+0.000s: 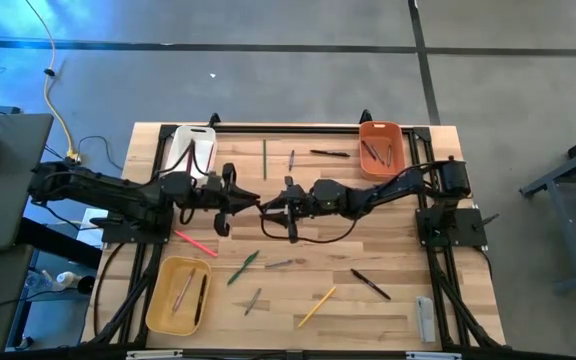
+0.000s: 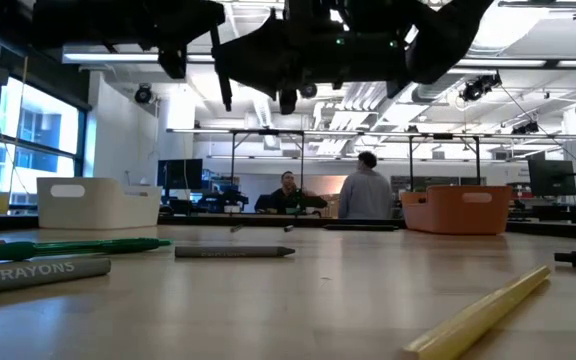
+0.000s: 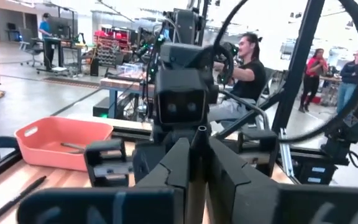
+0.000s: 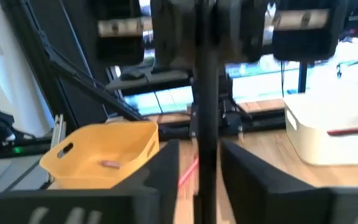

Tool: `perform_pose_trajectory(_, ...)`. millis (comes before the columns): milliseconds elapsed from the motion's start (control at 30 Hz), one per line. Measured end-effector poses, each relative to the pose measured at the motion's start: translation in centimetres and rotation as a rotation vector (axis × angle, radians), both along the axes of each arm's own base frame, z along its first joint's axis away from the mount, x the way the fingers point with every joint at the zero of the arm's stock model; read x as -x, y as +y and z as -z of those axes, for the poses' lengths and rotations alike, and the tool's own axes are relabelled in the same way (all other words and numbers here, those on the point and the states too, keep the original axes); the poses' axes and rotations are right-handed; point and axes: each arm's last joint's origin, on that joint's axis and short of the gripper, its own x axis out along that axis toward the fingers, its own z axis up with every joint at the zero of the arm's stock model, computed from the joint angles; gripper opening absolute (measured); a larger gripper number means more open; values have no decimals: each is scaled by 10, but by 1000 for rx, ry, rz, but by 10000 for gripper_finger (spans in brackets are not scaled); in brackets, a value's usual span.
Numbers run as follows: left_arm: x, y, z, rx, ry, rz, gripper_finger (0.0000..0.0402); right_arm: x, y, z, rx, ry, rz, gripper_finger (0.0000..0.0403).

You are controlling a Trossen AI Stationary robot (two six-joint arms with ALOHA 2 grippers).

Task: Sort crayons/erasers/pens/pencils in bins
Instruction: Put the middle black pen into the yellow bin

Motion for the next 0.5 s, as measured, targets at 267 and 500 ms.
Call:
perform_pose_trajectory(267,-7,4,-27,-57,180,-27,12,25,-1,-29,135,194,2,194)
perform_pose_trajectory(500,-8,12,-49,49,369,-64,12,59,-5,-38,295,464,38,145)
